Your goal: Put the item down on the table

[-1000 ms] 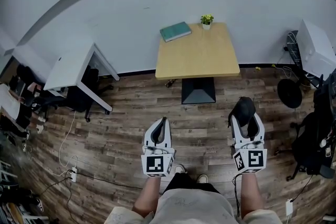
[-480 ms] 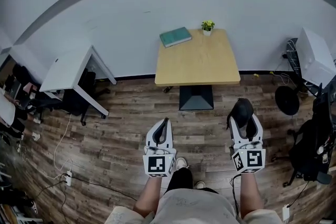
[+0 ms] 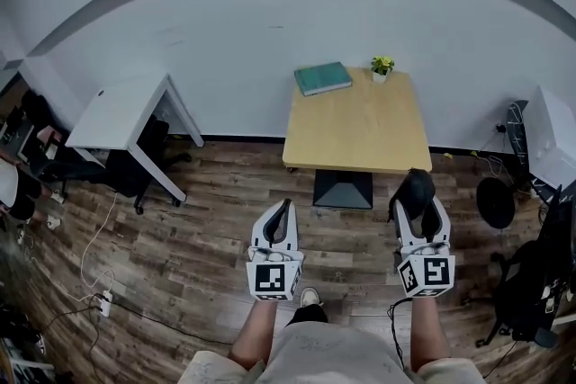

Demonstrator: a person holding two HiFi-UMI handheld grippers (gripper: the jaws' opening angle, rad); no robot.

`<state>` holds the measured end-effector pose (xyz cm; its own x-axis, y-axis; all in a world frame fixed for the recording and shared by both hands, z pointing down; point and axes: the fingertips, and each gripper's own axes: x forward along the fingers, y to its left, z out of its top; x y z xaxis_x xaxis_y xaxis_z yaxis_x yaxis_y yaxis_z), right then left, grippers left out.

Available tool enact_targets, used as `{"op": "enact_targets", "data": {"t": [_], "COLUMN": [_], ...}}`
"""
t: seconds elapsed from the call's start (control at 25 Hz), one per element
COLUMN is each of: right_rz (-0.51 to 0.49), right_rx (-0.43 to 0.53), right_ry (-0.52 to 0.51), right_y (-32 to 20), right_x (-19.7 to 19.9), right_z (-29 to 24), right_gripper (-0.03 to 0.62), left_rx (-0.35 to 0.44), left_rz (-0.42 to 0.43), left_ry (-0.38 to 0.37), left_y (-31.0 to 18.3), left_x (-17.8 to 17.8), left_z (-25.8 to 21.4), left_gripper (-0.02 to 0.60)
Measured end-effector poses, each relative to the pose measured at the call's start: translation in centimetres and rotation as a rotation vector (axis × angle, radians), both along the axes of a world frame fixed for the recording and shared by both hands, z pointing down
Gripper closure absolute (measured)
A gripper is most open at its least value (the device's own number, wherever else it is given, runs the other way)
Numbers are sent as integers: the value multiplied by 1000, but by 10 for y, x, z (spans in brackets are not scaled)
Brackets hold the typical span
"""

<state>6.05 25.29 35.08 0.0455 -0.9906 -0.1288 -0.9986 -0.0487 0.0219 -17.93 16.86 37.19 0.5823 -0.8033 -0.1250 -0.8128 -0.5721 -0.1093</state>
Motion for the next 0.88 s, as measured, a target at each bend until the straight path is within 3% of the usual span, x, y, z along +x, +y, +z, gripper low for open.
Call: {"op": "enact_targets", "data": {"t": [0.48, 0.88], "right_rz": [-70, -102], "right_rx": [-22, -36], "right_ry": [11, 1], "right_y": [-125, -196], "right_x": [-56, -89], "right_z": [-1, 3], "right_gripper": [319, 319], "left_rx": [-7, -22], "left_rz": [-77, -76], "left_ry": [51, 42], "left_y": [-109, -172], "left_x": [-66, -86], "left_z": [0, 5], "left_gripper": [574, 574]}}
